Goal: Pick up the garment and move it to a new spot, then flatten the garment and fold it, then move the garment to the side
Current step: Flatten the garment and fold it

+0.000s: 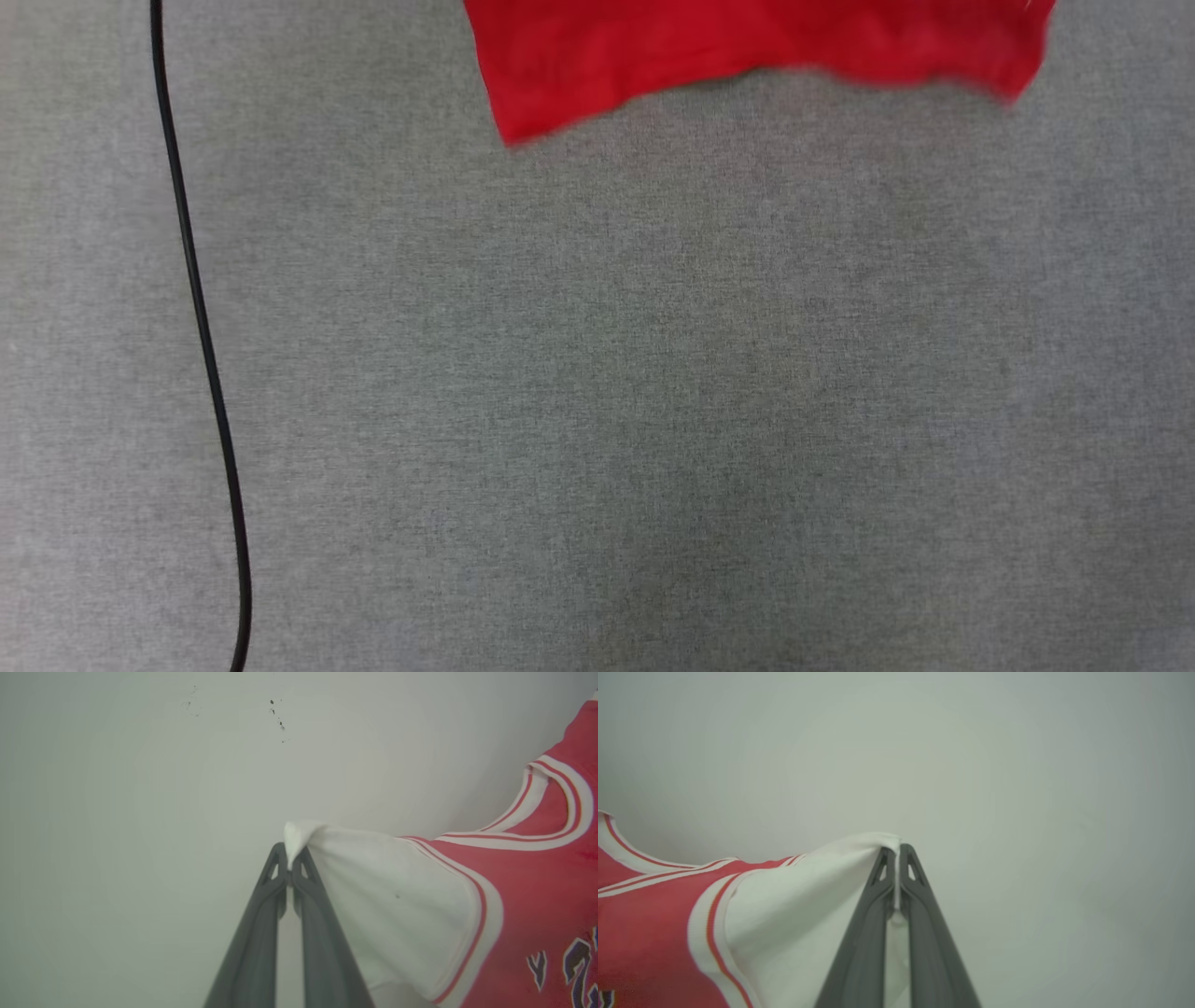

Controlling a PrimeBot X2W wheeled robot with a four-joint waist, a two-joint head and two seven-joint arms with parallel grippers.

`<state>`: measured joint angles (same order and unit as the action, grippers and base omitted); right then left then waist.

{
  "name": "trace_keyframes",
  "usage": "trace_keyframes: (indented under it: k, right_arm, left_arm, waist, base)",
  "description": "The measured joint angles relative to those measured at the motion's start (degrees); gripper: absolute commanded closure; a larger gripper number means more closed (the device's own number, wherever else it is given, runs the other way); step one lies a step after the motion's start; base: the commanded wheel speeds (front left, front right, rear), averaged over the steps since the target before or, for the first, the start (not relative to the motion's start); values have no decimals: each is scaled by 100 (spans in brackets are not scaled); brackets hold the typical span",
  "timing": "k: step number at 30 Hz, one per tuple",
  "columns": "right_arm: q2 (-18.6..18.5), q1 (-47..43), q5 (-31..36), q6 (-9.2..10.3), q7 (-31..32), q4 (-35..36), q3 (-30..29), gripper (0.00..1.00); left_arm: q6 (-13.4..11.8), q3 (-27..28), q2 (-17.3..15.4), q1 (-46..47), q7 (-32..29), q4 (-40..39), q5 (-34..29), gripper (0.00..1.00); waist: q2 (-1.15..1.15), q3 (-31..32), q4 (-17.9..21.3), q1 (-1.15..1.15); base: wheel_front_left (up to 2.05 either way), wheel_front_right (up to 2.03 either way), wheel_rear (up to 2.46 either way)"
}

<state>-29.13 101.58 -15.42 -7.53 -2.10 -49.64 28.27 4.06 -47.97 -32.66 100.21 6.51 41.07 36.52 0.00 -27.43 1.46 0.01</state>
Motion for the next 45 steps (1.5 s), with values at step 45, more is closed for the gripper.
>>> trace_keyframes:
  k: [45]
  right_arm:
    - [821,-3472,-1517,0,-1283,-474,1427,100]
  left_arm:
    - [-91,716,-219,-4253,848,-743,348,100]
  waist:
    - [0,911,62,-1]
  base:
    - [0,0,0]
